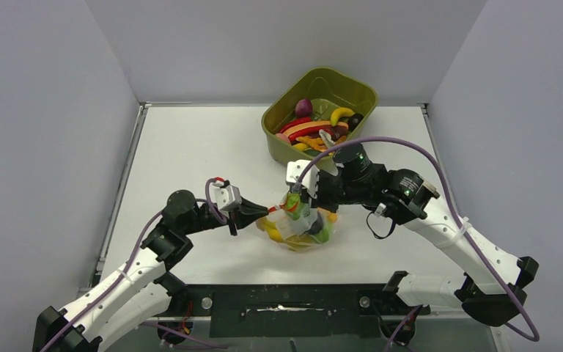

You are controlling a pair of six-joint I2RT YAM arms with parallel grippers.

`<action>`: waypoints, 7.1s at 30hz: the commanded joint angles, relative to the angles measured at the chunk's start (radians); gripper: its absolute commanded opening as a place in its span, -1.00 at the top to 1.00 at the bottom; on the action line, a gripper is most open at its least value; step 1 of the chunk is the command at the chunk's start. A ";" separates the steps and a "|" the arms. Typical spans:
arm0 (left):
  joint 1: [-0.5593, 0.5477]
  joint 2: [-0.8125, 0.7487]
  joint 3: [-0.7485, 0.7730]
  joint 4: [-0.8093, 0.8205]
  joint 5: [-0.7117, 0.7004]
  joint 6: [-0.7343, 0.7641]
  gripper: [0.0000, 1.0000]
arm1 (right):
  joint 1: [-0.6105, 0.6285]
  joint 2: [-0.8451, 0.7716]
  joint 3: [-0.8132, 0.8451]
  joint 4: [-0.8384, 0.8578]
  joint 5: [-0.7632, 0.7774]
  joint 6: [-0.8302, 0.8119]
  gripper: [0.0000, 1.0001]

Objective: Place the food in the zip-top bag and seal the zipper
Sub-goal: Adjust the zipper food storage bag at the center of the board, then zip the zipper food storage bag at the center of the board.

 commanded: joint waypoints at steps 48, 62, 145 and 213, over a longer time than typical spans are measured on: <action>0.068 -0.003 -0.105 0.253 -0.056 -0.114 1.00 | -0.124 -0.083 -0.500 0.654 -0.009 0.420 1.00; 0.071 -0.056 -0.074 0.211 -0.050 -0.118 1.00 | -0.149 -0.241 -0.432 0.458 0.032 0.315 0.54; 0.094 0.132 0.066 0.155 0.281 0.014 -0.01 | -0.167 0.044 -0.195 0.256 -0.446 -0.156 1.00; 0.186 -0.026 0.070 -0.190 0.046 0.161 1.00 | -0.316 -0.093 -0.279 0.133 -0.288 -0.093 1.00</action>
